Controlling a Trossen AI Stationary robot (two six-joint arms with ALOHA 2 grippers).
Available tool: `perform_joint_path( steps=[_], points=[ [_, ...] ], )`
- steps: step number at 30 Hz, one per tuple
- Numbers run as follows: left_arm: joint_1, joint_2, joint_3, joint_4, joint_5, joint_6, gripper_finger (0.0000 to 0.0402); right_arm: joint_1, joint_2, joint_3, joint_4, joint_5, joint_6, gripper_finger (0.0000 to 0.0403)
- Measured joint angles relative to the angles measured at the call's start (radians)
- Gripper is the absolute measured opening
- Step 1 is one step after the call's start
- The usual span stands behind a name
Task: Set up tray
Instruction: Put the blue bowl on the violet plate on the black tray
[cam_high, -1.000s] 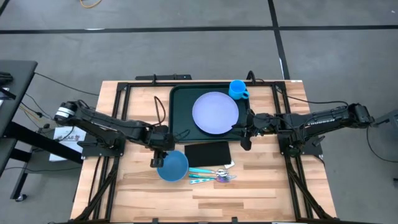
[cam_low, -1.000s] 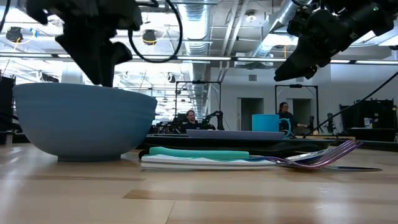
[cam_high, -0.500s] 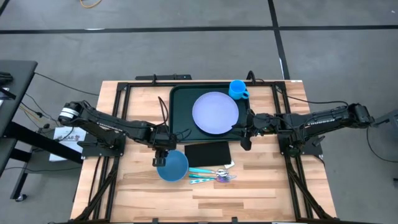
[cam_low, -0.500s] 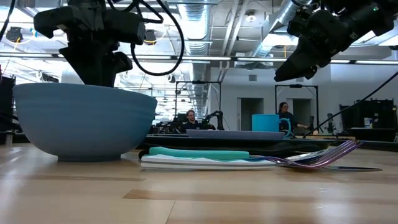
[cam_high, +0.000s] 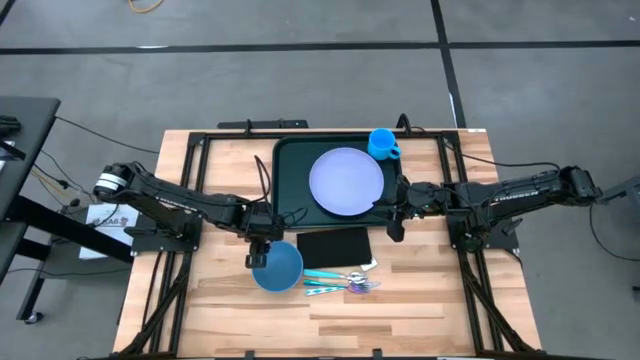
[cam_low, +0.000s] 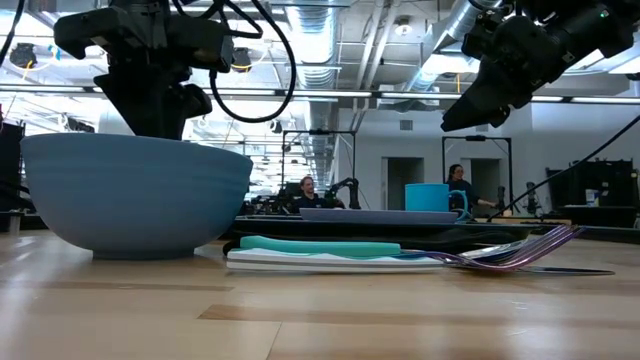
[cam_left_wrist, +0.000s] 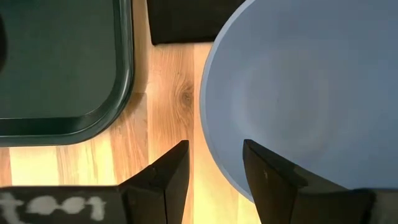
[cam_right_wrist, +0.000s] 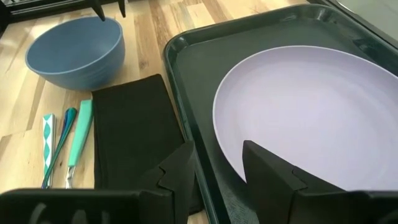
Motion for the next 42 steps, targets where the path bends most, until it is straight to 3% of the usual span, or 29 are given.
perform_joint_path(
  steps=[26, 42],
  points=[
    [0.024, 0.024, -0.004, -0.007, 0.004, 0.000, 0.0138, 0.000, 0.000, 0.000, 0.000, 0.000, 0.000, 0.0127],
    [0.026, 0.149, 0.001, 0.022, 0.114, 0.054, 0.0138, 0.000, 0.000, 0.000, 0.000, 0.000, 0.000, 0.0127]
  ],
)
